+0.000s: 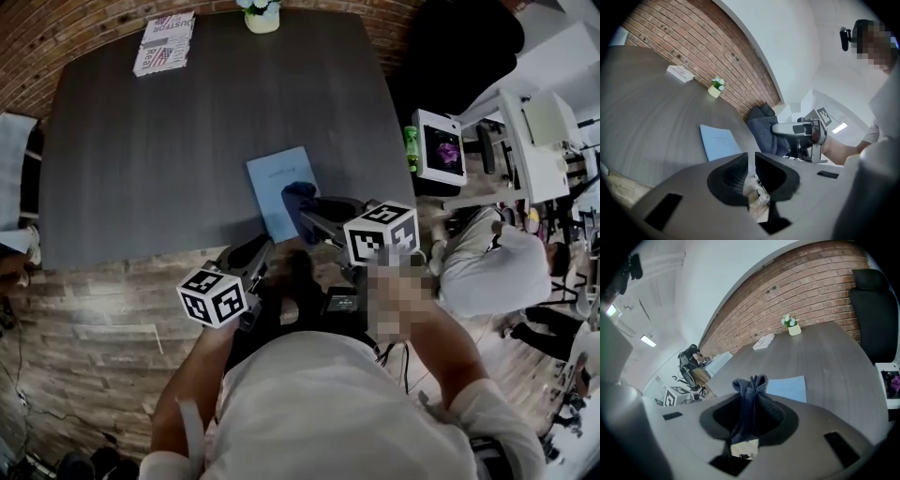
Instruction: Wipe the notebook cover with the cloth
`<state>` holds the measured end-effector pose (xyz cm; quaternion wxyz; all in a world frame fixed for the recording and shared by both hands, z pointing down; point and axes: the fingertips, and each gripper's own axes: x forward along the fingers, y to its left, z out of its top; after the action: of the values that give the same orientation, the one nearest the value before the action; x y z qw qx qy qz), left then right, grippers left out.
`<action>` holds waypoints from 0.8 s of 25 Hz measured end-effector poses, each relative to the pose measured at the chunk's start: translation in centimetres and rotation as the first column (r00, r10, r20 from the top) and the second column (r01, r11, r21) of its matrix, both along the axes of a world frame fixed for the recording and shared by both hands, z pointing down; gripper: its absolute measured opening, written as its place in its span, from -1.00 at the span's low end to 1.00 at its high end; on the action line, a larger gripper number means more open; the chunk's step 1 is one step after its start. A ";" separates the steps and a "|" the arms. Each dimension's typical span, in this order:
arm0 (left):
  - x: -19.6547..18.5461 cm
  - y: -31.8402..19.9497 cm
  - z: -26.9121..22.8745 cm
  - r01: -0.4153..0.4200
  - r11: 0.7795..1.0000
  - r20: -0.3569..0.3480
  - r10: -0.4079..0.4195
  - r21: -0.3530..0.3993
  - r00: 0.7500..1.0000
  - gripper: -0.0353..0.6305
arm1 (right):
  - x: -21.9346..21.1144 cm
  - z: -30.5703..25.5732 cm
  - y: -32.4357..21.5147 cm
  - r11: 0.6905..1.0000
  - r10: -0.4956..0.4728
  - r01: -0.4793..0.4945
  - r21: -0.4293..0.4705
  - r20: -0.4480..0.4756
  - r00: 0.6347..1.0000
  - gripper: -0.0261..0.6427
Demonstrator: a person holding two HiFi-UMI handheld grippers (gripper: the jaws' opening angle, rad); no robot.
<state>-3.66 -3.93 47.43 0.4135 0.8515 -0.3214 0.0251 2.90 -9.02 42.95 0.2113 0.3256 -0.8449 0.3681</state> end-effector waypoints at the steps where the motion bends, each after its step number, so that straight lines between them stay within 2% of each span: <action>1: 0.1 -0.5 0.5 0.013 1.000 0.011 -0.013 -0.009 1.000 -0.77 | -0.2 0.6 -0.5 1.000 -0.017 0.017 -0.009 -0.010 1.000 -0.61; 10: 1.1 -3.1 5.7 0.078 0.991 0.128 -0.064 -0.106 0.990 -0.77 | -2.7 5.9 -4.9 0.990 -0.127 0.121 -0.076 -0.072 0.989 -0.61; 16: 2.2 -4.0 8.6 0.078 0.978 0.198 -0.040 -0.191 0.979 -0.70 | -5.1 8.6 -8.2 0.984 -0.149 0.140 -0.108 -0.079 0.986 -0.61; 20: 2.5 -4.0 10.4 0.090 0.962 0.250 -0.024 -0.258 0.968 -0.61 | -6.5 9.8 -9.5 0.982 -0.155 0.145 -0.121 -0.076 0.985 -0.61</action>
<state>-1.19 -7.95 57.79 0.4824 0.7687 -0.3881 0.1607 -3.61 -18.56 52.75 0.2927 0.2635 -0.8347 0.3848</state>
